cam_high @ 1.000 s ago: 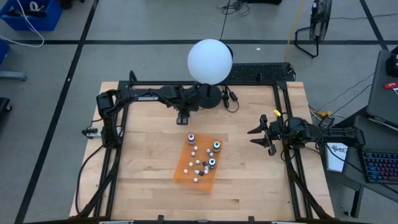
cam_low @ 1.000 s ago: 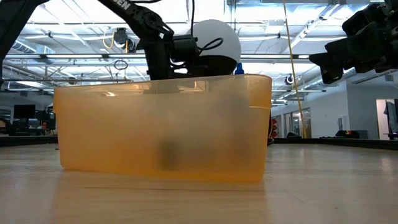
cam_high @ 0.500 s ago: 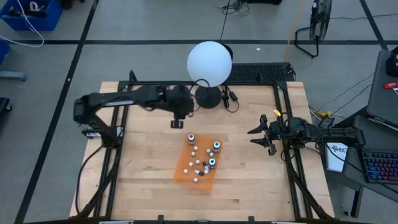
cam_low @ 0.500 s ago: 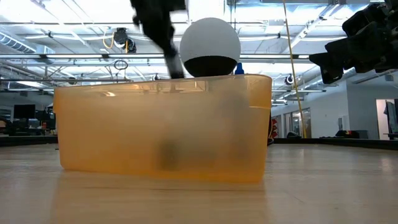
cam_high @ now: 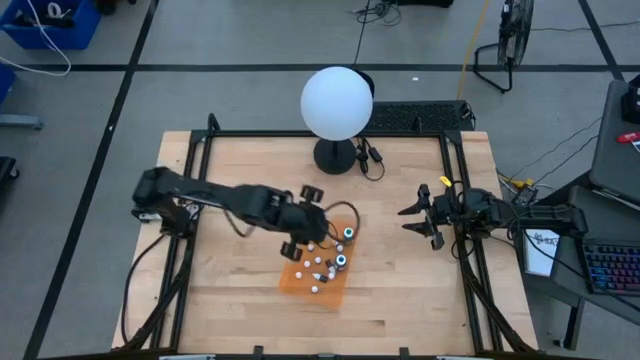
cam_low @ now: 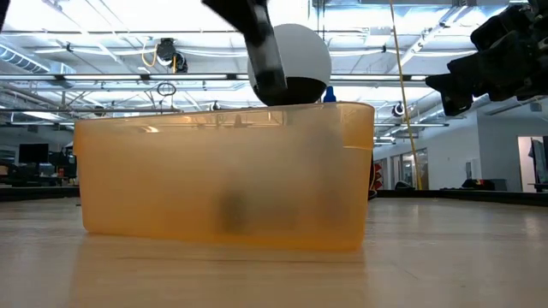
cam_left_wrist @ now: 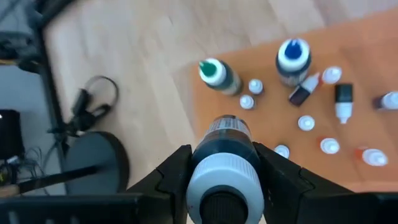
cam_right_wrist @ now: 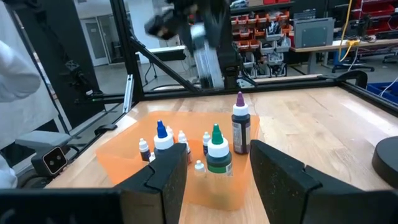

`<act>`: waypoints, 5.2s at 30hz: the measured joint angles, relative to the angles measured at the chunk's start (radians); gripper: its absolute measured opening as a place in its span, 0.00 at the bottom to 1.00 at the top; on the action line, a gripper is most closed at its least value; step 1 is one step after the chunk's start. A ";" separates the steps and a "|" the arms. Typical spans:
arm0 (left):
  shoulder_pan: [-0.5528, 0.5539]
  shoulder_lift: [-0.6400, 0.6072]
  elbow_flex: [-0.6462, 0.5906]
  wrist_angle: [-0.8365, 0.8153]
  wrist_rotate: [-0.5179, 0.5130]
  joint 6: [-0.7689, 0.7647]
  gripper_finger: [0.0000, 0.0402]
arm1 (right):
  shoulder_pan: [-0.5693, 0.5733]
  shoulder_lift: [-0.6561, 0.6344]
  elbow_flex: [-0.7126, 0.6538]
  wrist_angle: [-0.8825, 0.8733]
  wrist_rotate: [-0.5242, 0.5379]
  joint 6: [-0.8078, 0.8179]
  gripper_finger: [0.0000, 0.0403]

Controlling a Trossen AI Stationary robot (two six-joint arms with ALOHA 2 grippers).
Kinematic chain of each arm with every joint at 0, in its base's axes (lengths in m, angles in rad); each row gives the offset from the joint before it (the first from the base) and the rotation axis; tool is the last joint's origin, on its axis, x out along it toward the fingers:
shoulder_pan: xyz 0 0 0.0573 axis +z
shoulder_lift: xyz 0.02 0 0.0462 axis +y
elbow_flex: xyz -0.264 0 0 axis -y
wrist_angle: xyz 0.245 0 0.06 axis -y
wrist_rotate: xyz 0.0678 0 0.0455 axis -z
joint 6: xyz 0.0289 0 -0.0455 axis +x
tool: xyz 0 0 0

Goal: Pick & Place food coloring
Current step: Put the large black food coloring bottle into the orange bin, then return to Home Position

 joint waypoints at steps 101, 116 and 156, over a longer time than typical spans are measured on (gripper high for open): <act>0.296 -1.762 -1.659 0.969 0.196 -0.371 0.80 | 0.000 0.003 0.000 0.001 0.000 0.000 0.41; 0.296 -1.684 -1.695 1.020 0.156 -0.386 0.78 | 0.000 0.007 0.000 0.001 0.000 0.000 0.40; 0.296 -1.684 -1.695 1.020 0.158 -0.388 0.77 | 0.000 0.007 0.000 0.001 0.000 0.000 0.41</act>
